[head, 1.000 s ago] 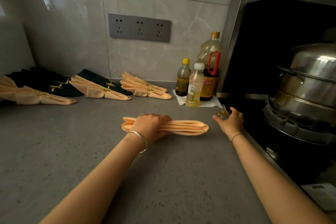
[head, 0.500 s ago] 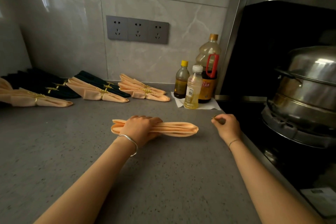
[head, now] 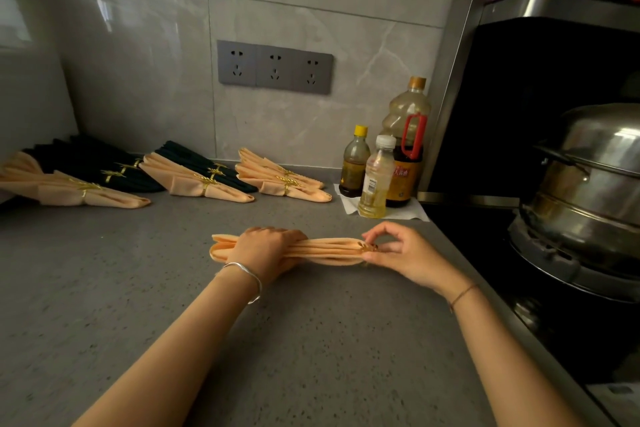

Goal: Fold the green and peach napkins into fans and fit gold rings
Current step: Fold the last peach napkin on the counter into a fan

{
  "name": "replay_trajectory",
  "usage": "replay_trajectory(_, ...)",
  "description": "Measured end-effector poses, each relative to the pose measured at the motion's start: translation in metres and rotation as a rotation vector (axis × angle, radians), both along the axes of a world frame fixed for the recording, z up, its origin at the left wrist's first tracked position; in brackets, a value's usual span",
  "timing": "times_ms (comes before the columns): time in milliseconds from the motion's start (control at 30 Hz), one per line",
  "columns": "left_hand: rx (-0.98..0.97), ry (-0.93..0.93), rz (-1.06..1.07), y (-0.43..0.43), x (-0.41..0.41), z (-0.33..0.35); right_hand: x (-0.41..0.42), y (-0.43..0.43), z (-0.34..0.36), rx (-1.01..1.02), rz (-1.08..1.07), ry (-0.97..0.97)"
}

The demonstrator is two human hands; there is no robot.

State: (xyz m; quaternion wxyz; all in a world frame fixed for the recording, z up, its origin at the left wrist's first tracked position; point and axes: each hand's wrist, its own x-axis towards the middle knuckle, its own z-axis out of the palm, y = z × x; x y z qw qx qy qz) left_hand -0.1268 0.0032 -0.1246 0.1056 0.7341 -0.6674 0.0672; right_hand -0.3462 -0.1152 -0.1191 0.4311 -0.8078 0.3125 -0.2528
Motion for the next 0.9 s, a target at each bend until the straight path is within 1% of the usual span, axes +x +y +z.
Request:
replay_trajectory(167, 0.014, -0.042, -0.066, -0.001, -0.013, 0.002, 0.016, 0.020, -0.004, -0.040, 0.088, -0.008)
replay_trajectory(267, 0.036, -0.055, -0.063, 0.000, -0.017, 0.005, 0.023, 0.025, -0.009, -0.073, 0.118, -0.004)
replay_trajectory(333, 0.045, -0.055, -0.027, 0.002, -0.016, 0.009, 0.020, 0.021, -0.008, -0.179, 0.091, 0.065)
replay_trajectory(433, 0.087, -0.041, 0.030, 0.007, -0.012, 0.013, 0.015, 0.019, -0.003, -0.458, 0.018, 0.287)
replay_trajectory(500, 0.115, -0.038, 0.040, 0.009, -0.010, 0.016, 0.018, 0.020, -0.001, -0.599, -0.004, 0.339)
replay_trajectory(533, 0.128, -0.033, 0.040, 0.010, -0.010, 0.017, 0.019, 0.022, -0.002, -0.630, -0.003, 0.335)
replay_trajectory(633, 0.143, -0.019, 0.031, 0.011, -0.010, 0.018, 0.023, 0.025, -0.004, -0.628, 0.009, 0.308)
replay_trajectory(767, 0.058, -0.065, -0.058, 0.010, -0.020, 0.011, 0.027, 0.029, -0.007, -0.555, 0.028, 0.237)
replay_trajectory(900, 0.007, -0.051, -0.101, 0.008, -0.021, 0.007, 0.030, 0.030, -0.010, -0.503, 0.041, 0.211)
